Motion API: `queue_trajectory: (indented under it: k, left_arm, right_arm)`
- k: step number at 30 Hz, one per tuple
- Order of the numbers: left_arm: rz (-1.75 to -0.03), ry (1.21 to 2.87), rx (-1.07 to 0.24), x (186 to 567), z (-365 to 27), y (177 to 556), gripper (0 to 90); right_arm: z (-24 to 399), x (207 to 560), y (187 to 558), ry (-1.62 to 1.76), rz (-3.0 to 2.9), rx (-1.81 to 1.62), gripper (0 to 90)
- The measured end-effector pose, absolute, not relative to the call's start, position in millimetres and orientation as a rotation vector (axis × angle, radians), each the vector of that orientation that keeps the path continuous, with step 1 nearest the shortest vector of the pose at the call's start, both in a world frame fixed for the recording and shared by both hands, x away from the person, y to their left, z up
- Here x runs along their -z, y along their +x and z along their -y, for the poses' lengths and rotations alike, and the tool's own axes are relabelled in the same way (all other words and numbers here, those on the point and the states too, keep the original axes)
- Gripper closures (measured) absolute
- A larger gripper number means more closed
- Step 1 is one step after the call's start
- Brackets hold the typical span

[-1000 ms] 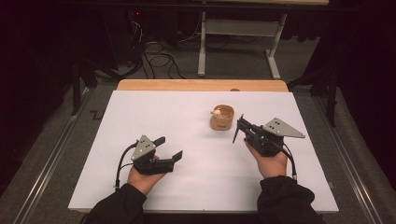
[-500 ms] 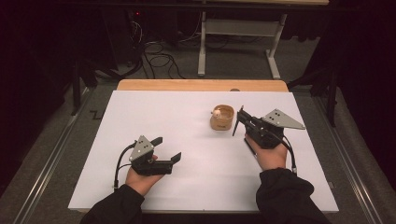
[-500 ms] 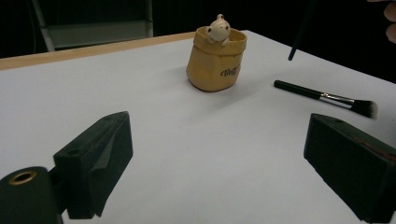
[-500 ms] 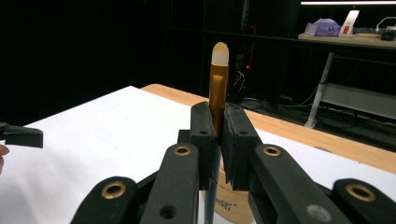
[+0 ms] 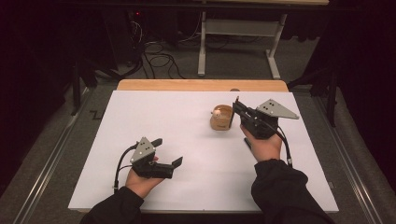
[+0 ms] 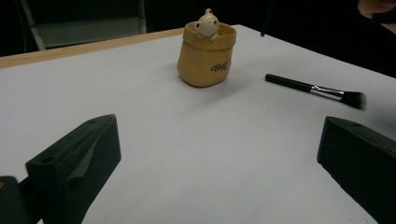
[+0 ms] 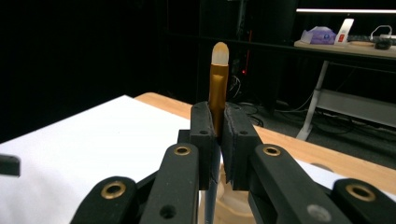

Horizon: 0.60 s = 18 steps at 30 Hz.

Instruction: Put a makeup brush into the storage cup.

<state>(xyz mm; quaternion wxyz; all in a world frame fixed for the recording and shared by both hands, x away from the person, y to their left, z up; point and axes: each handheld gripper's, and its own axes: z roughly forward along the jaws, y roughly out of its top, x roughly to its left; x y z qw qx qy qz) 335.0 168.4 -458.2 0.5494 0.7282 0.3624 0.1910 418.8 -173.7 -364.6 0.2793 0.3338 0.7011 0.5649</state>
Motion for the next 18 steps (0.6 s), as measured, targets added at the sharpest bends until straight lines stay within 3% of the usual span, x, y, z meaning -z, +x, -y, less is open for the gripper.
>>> queue_trajectory:
  k: [18]
  left_arm:
    - [-0.831, 1.721, -0.458, 457, -167, 332, 0.9]
  right_arm:
    - [166, 359, 456, 0.958, -1.837, -1.484, 85.0]
